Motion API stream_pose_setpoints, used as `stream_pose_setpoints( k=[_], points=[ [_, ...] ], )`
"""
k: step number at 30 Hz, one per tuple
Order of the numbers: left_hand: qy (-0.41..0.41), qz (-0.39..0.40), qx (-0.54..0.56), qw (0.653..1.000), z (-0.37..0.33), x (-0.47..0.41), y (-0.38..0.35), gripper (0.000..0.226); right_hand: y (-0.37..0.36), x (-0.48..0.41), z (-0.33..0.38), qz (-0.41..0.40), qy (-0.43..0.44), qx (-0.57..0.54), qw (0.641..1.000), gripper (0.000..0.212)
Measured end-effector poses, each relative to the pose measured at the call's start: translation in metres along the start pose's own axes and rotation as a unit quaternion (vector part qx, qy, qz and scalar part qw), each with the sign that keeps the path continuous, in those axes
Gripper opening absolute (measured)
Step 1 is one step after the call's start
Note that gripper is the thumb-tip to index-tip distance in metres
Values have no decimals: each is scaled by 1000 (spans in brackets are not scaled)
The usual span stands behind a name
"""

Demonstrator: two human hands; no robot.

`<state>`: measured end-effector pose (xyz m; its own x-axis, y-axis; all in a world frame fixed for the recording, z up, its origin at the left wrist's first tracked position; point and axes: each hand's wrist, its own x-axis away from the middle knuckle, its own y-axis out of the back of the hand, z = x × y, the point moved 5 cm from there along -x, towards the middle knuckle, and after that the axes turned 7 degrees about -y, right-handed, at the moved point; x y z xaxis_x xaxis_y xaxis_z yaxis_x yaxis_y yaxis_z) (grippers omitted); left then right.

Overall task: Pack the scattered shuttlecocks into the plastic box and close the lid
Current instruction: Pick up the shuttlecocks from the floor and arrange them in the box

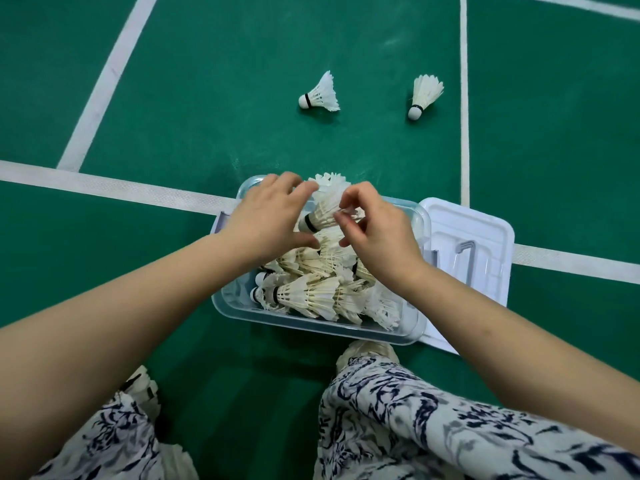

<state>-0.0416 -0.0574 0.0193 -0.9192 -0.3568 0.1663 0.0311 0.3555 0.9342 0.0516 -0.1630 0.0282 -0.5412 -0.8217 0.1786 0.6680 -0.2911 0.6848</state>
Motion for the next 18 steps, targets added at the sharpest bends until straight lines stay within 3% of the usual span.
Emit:
stream_pose_setpoints(
  k=[3, 7, 10, 12, 18],
  points=[
    [-2, 1, 126, 992, -12, -8, -3, 83, -1, -1, 2, -6, -1, 4, 1000, 18],
    [10, -23, 213, 977, -13, -9, -5, 85, 0, 0, 1, 3, -4, -2, 1000, 18],
    [-24, -47, 171, 984, -7, -6, -4, 68, -1, 4, 6, 29, 20, 9, 999, 7],
    [-21, -68, 155, 985, 0, -2, -2, 57, 1, 5, 8, 19, 27, 9, 999, 17],
    [0, -67, 50, 996, 12, 9, -18, 53, 12, -1, 3, -29, 25, -12, 999, 20]
  ],
)
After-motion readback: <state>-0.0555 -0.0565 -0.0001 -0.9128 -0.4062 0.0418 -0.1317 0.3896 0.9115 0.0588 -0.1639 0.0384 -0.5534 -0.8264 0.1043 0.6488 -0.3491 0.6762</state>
